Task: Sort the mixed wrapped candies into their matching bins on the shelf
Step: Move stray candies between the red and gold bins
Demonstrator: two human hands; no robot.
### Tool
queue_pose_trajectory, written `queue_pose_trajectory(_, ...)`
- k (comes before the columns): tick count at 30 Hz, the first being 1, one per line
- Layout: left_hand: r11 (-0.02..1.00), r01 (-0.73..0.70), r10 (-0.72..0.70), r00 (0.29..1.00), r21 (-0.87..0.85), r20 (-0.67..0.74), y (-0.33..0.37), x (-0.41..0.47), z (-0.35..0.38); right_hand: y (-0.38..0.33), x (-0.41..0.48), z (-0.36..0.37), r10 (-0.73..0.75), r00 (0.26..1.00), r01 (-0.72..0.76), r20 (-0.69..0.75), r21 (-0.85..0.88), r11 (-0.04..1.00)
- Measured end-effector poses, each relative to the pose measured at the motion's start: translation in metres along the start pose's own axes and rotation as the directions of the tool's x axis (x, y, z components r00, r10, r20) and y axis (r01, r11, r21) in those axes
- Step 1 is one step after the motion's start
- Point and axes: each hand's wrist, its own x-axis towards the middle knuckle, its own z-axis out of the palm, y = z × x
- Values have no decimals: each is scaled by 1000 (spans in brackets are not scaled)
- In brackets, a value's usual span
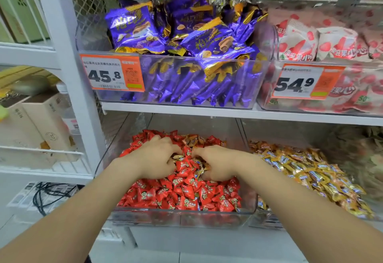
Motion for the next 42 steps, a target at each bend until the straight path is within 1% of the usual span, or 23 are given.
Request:
queue_pose_trajectory(3,999,-46,47,997,-21,61,0,0,0,2,1,-3,-8,997,7,83,8,1000)
queue_pose_trajectory(4,998,-49,51,996,-38,70,-1,1,2,1,2,-3,6,996,-6,89,6,1000)
queue_pose_trajectory(6,995,-58,63,997,-82,54,-4,1,2,-1,2,0,35,999,-36,31,34,999)
queue_pose_trajectory(8,992,-74,75,997,-104,6,-9,0,1,-4,1,3,36,999,-34,-29,73,997)
queue_pose_trajectory(11,989,-89,80,994,-120,-77,-12,-2,3,1,-7,-1,0,991,21,-134,151,988)
queue_pose_trajectory(14,979,-120,91,982,-165,-168,-10,-4,6,10,-15,-6,5,986,42,-164,280,959)
queue_pose_trajectory(17,970,-139,93,970,-201,-224,-8,-7,6,12,-22,-10,-32,970,121,-243,360,925)
queue_pose_trajectory(20,937,-147,59,961,-318,-270,-4,-11,2,12,-24,-10,-12,963,139,-268,461,876)
queue_pose_trajectory(23,899,-105,-14,963,-424,-269,3,-17,-5,11,-25,-9,6,956,154,-295,515,843)
queue_pose_trajectory(25,882,-83,-56,958,-463,-280,8,-19,-9,10,-24,-8,16,950,161,-311,534,830)
queue_pose_trajectory(28,891,-68,-87,945,-449,-315,13,-16,-6,5,-26,-10,56,951,128,-304,553,823)
queue_pose_trajectory(31,924,-87,-69,920,-373,-385,13,-8,-1,2,-31,-11,71,951,91,-302,489,868)
queue_pose_trajectory(33,930,-91,-68,910,-356,-409,13,-3,1,1,-32,-10,72,954,81,-291,484,872)
queue_pose_trajectory(35,938,-71,-73,916,-338,-394,13,3,3,1,-32,-10,65,958,92,-280,513,854)
queue_pose_trajectory(37,952,-51,-60,936,-303,-346,14,6,4,3,-32,-11,53,949,124,-310,523,843)
queue_pose_trajectory(38,958,-43,-50,948,-283,-313,16,7,3,3,-33,-10,56,946,135,-319,546,827)
queue_pose_trajectory(39,960,-31,-49,959,-277,-278,16,7,3,4,-33,-10,70,948,140,-311,603,785)
queue_pose_trajectory(40,959,-11,-61,968,-282,-244,16,7,1,4,-33,-9,95,955,135,-281,695,706)
queue_pose_trajectory(42,962,37,-90,978,-271,-187,14,5,-2,4,-34,-9,120,975,102,-187,855,508)
